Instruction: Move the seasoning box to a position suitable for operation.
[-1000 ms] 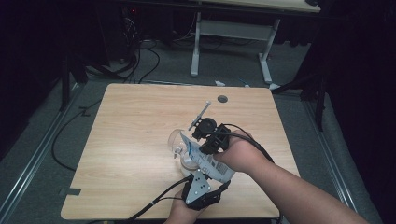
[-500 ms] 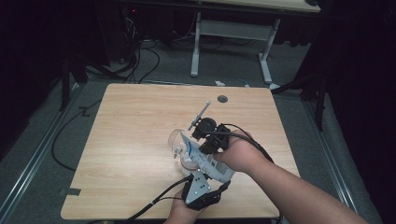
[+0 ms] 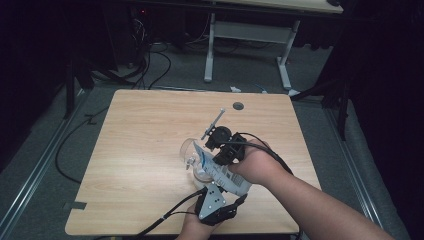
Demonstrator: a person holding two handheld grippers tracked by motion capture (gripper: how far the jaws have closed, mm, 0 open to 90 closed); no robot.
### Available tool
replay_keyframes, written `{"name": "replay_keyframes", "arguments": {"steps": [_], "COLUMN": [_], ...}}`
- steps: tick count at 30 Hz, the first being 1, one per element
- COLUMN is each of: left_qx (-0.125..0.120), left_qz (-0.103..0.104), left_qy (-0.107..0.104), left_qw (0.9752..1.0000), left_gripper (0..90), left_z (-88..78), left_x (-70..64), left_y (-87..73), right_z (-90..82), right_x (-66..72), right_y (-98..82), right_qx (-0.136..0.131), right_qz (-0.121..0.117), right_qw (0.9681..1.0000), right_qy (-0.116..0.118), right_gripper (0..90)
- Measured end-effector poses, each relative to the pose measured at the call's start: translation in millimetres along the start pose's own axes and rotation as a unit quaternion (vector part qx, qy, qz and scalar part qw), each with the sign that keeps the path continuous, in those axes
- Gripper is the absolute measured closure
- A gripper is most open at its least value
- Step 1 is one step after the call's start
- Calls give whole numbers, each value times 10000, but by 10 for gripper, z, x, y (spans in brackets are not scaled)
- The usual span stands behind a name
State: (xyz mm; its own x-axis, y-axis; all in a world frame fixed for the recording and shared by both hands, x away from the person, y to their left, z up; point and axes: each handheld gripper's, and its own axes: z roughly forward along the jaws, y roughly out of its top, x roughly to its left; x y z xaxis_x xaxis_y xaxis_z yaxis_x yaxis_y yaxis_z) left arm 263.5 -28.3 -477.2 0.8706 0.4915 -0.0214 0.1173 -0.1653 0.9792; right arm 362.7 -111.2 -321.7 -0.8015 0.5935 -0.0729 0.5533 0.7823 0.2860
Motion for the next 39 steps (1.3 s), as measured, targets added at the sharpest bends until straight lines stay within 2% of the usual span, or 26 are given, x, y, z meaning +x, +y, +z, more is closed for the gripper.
{"name": "replay_keyframes", "arguments": {"steps": [39], "left_qx": [-32], "left_qz": [20], "left_qy": [14], "left_qw": [10000], "left_gripper": [550], "left_z": [-18], "left_x": [5], "left_y": [16], "right_z": [20], "right_x": [29], "right_y": [35], "right_qx": [24], "right_qz": [-85], "right_qw": [10000], "right_qy": [-18], "right_gripper": [896]}}
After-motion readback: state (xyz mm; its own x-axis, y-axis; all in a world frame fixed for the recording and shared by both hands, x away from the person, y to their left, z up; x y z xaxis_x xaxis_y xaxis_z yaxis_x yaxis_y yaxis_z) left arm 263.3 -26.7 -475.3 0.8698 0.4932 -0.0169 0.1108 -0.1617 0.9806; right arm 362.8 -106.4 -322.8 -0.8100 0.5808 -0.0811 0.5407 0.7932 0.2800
